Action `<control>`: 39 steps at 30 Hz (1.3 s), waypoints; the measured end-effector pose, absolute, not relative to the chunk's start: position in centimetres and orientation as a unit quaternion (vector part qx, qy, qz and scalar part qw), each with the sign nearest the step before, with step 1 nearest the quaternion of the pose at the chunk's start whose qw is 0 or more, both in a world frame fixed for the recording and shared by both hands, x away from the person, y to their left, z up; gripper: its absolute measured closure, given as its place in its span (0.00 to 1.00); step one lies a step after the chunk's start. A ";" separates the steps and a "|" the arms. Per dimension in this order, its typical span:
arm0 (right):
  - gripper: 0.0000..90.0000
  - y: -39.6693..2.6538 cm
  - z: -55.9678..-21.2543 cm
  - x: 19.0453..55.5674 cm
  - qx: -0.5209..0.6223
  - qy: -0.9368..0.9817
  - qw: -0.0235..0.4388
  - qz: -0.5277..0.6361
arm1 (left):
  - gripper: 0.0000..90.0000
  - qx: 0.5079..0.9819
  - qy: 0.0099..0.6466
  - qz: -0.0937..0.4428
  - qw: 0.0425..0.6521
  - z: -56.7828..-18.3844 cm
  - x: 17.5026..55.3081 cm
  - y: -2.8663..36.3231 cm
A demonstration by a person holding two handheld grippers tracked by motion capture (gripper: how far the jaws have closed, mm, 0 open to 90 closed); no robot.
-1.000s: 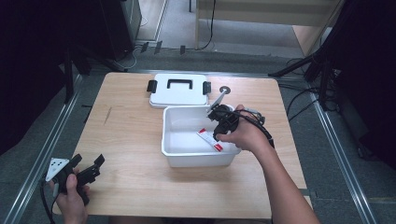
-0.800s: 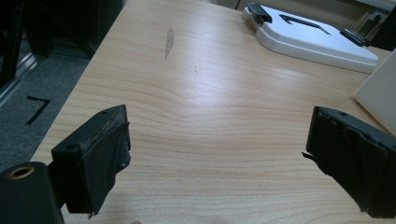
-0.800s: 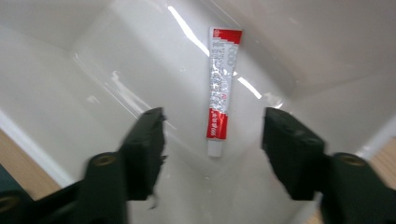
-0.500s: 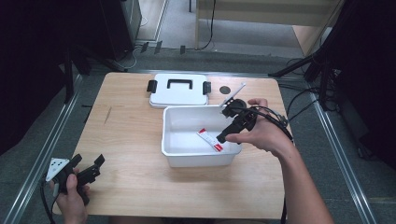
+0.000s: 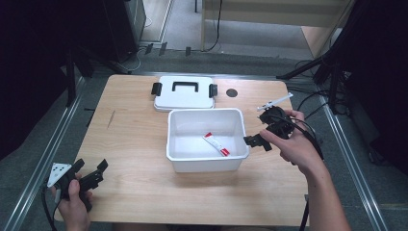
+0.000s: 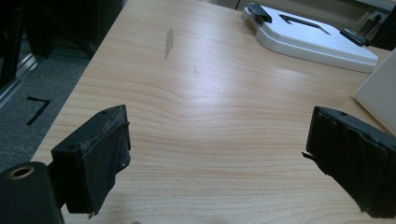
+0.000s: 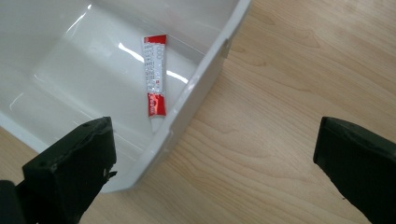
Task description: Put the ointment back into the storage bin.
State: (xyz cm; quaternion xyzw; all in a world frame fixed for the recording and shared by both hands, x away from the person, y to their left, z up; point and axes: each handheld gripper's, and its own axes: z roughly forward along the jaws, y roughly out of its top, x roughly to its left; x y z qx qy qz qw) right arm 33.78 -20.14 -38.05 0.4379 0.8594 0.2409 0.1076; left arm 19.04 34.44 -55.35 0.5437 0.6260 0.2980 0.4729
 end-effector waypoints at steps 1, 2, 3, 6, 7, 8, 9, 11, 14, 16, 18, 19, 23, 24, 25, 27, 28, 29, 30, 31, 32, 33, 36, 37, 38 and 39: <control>0.00 -20.1 -38.0 33.8 0.438 0.859 0.108 0.241 | 0.08 0.544 0.626 0.298 0.473 -55.4 19.0 34.4; 0.00 -21.3 -38.6 33.3 0.441 0.852 0.111 0.259 | 0.08 0.544 0.626 0.298 0.473 -55.4 19.0 34.4; 0.00 -21.7 -38.8 33.2 0.443 0.849 0.109 0.267 | 0.08 0.545 0.626 0.298 0.472 -55.3 19.0 34.4; 0.00 -22.8 -39.6 32.7 0.450 0.840 0.111 0.280 | 0.08 0.545 0.625 0.298 0.472 -55.3 19.0 34.4; 0.00 -23.1 -39.9 32.5 0.452 0.838 0.114 0.282 | 0.08 0.545 0.626 0.298 0.472 -55.3 19.0 34.4; 0.00 -23.4 -40.2 32.3 0.454 0.836 0.118 0.286 | 0.08 0.544 0.626 0.298 0.473 -55.3 19.0 34.4; 0.00 -23.7 -40.6 32.1 0.459 0.832 0.120 0.288 | 0.08 0.544 0.626 0.298 0.472 -55.3 19.0 34.4; 0.00 -24.3 -41.1 31.7 0.462 0.825 0.128 0.298 | 0.08 0.545 0.627 0.299 0.470 -55.3 19.1 34.4; 0.00 -25.3 -42.3 30.9 0.471 0.811 0.144 0.315 | 0.08 0.546 0.626 0.300 0.469 -55.3 19.1 34.4; 0.00 -26.0 -43.3 30.4 0.477 0.803 0.152 0.324 | 0.08 0.547 0.626 0.300 0.469 -55.3 19.1 34.3; 0.00 -26.5 -44.2 29.9 0.480 0.797 0.160 0.328 | 0.08 0.546 0.626 0.301 0.469 -55.3 19.1 34.3; 0.00 -26.8 -44.8 29.7 0.484 0.794 0.161 0.331 | 0.08 0.546 0.625 0.301 0.469 -55.3 19.1 34.3; 0.00 -27.8 -46.8 28.7 0.495 0.776 0.173 0.350 | 0.08 0.547 0.625 0.301 0.469 -55.3 19.1 34.3; 0.00 -28.1 -47.3 28.4 0.495 0.774 0.178 0.353 | 0.08 0.547 0.625 0.301 0.469 -55.3 19.1 34.3; 0.00 -28.3 -47.7 28.2 0.498 0.771 0.181 0.354 | 0.08 0.546 0.625 0.301 0.469 -55.3 19.1 34.3; 0.00 -28.8 -48.5 27.7 0.505 0.763 0.189 0.356 | 0.08 0.547 0.625 0.302 0.468 -55.3 19.1 34.3; 0.00 -29.1 -48.9 27.5 0.511 0.759 0.193 0.356 | 0.08 0.547 0.625 0.302 0.468 -55.3 19.1 34.3; 0.00 -29.5 -49.3 27.3 0.517 0.752 0.195 0.358 | 0.08 0.548 0.625 0.302 0.467 -55.3 19.1 34.3; 0.00 -29.8 -49.5 27.1 0.520 0.750 0.196 0.361 | 0.08 0.548 0.625 0.302 0.468 -55.3 19.1 34.3; 0.00 -30.1 -49.8 27.0 0.522 0.746 0.196 0.363 | 0.08 0.547 0.625 0.302 0.468 -55.3 19.1 34.3; 0.00 -30.6 -50.2 26.8 0.527 0.742 0.195 0.366 | 0.08 0.547 0.625 0.302 0.468 -55.3 19.1 34.3; 0.00 -31.0 -50.5 26.6 0.531 0.738 0.196 0.368 | 0.08 0.547 0.625 0.302 0.468 -55.3 19.1 34.3; 0.00 -32.3 -51.4 25.9 0.543 0.723 0.202 0.377 | 0.08 0.547 0.624 0.303 0.469 -55.3 19.0 34.3; 0.00 -32.3 -51.4 25.9 0.543 0.723 0.202 0.377 | 0.08 0.547 0.624 0.303 0.469 -55.3 19.0 34.3; 0.01 -32.7 -51.6 25.8 0.545 0.719 0.206 0.380 | 0.08 0.546 0.625 0.303 0.469 -55.3 19.0 34.3; 0.04 -33.6 -52.3 25.2 0.559 0.700 0.219 0.387 | 0.08 0.545 0.625 0.303 0.469 -55.3 19.0 34.3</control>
